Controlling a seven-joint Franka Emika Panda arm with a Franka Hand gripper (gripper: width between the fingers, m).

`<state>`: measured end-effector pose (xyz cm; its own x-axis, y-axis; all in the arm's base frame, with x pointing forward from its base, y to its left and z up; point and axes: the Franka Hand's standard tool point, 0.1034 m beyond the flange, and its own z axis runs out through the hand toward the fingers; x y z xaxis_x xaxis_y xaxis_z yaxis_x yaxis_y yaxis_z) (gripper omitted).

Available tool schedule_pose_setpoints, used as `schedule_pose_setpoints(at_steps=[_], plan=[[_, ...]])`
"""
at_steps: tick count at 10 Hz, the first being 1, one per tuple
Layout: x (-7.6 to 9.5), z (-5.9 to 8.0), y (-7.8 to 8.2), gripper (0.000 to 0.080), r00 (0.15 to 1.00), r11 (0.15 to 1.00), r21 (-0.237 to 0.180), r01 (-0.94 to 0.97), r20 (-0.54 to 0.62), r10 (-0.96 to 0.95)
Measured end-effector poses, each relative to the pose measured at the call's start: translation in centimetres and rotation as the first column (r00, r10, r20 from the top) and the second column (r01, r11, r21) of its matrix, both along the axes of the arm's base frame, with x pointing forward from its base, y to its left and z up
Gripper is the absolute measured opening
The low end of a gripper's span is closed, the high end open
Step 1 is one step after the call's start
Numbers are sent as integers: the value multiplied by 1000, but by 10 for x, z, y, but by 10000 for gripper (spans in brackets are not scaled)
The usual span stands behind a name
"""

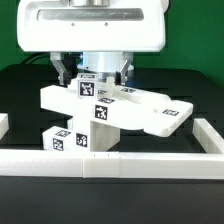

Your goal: Assemble chair

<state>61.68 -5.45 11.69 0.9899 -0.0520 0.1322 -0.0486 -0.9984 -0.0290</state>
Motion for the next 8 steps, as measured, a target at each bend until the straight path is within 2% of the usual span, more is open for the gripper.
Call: schedule_pose_setpoints(at_steps=[2, 4, 5, 6, 7, 8], plan=[[0, 0, -1, 648, 990, 990, -21, -143, 2, 143], [-1, -1, -2, 625, 984, 983, -26, -180, 1, 180], [-1, -1, -2, 435, 984, 983, -26, -179, 1, 179], [-1, -1, -2, 435, 984, 984, -26, -179, 1, 179], [-1, -1, -2, 284, 986, 985, -24, -169, 2, 169], [-1, -1, -2, 284, 990, 990, -20, -139, 2, 139]])
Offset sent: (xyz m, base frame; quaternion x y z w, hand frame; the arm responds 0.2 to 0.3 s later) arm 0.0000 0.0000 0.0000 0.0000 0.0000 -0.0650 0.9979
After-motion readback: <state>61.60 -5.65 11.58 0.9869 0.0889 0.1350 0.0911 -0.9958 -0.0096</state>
